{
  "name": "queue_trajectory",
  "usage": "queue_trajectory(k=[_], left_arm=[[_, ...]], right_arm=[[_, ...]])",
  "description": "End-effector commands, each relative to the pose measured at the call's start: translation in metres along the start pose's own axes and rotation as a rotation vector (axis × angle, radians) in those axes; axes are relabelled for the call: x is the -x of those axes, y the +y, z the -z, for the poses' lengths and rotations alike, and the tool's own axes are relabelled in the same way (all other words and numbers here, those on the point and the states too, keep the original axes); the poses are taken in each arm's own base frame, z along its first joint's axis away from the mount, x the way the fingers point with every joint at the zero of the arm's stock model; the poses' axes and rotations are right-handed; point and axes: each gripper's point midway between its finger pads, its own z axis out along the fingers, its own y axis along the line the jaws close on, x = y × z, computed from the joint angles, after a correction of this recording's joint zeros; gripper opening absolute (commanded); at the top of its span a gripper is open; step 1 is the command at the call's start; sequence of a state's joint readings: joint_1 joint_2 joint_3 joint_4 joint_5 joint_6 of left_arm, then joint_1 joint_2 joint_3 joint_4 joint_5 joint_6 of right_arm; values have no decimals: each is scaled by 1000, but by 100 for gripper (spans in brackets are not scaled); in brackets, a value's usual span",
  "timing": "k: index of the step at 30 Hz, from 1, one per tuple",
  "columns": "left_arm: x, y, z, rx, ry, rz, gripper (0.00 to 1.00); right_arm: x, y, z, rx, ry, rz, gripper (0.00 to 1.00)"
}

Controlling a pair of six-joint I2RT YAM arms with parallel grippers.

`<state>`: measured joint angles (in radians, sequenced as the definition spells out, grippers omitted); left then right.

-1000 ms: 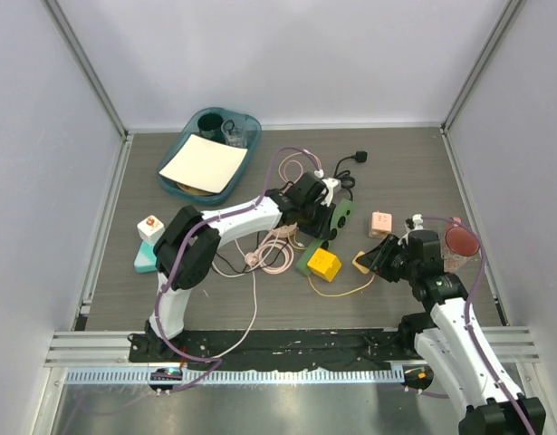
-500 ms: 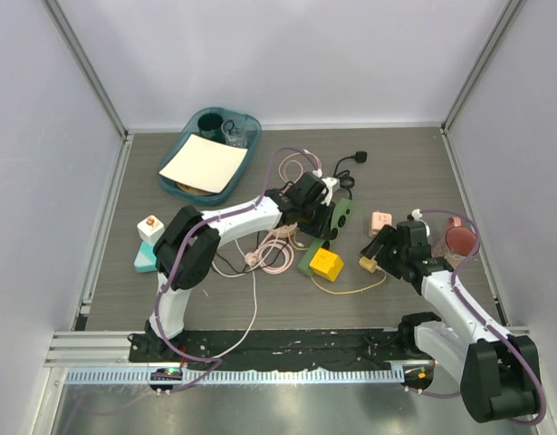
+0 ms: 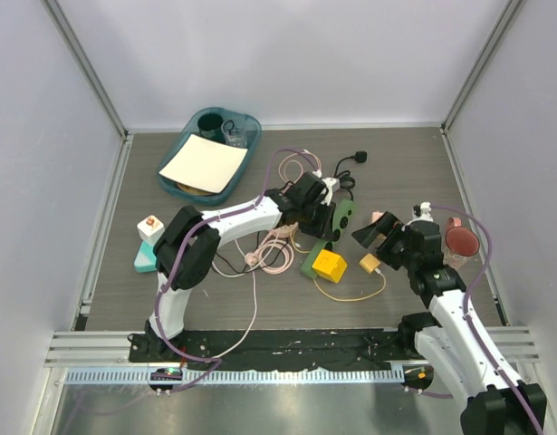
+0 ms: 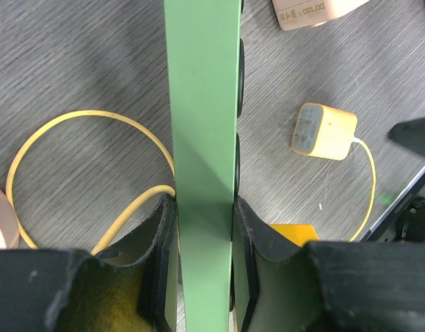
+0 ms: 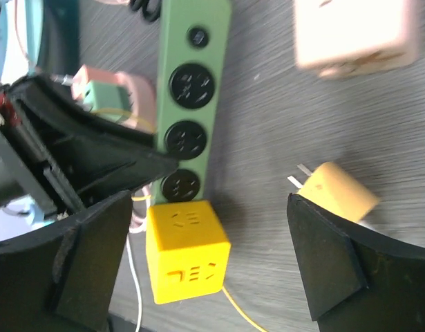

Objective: Pull the plug off the socket

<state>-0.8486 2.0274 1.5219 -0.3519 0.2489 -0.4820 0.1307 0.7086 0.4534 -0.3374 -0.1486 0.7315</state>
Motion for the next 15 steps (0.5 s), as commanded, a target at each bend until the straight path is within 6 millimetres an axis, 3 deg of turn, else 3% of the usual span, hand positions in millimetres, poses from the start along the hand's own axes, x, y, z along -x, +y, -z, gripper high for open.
queue_trajectory(k=[1, 6, 10, 15], left_arm=[[34, -32, 13, -116, -90, 1, 0], [32, -32, 10, -121, -80, 13, 0], [32, -32, 9, -125, -76, 14, 0], [28, -30, 6, -123, -67, 21, 0]], right_arm=[[-36, 37, 2, 262, 119, -100, 100], [-49, 32, 2, 251, 144, -122, 100], [-76, 34, -2, 291, 202, -148, 100], [-89, 32, -11, 278, 222, -162, 99]])
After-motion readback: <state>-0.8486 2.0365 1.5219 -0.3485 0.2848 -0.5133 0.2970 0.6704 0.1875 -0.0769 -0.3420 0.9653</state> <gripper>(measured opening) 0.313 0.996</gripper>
